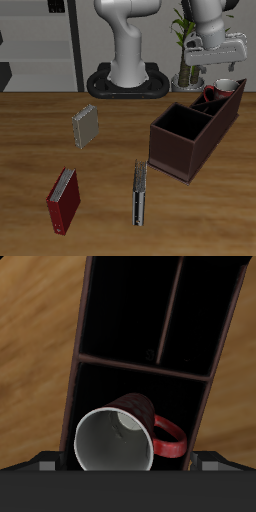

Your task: Place the red mug into the left desk caddy's left compartment

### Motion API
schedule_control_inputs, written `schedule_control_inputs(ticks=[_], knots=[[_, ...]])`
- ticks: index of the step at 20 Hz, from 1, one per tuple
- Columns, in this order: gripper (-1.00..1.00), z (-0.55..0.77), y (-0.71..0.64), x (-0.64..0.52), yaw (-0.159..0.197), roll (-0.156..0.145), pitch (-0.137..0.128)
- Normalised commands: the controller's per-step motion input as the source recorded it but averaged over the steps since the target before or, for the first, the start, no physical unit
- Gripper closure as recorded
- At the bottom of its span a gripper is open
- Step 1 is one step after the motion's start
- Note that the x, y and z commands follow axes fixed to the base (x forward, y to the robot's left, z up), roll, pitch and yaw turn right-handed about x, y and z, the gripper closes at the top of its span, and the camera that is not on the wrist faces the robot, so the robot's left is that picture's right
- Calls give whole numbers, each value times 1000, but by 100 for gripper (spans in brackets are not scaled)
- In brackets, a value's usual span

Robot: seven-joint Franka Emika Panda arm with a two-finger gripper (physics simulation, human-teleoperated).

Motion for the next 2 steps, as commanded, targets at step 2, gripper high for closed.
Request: schedule_control_inputs(ticks=[2], knots=[[-100,630,-566,116,38,-42,-97]])
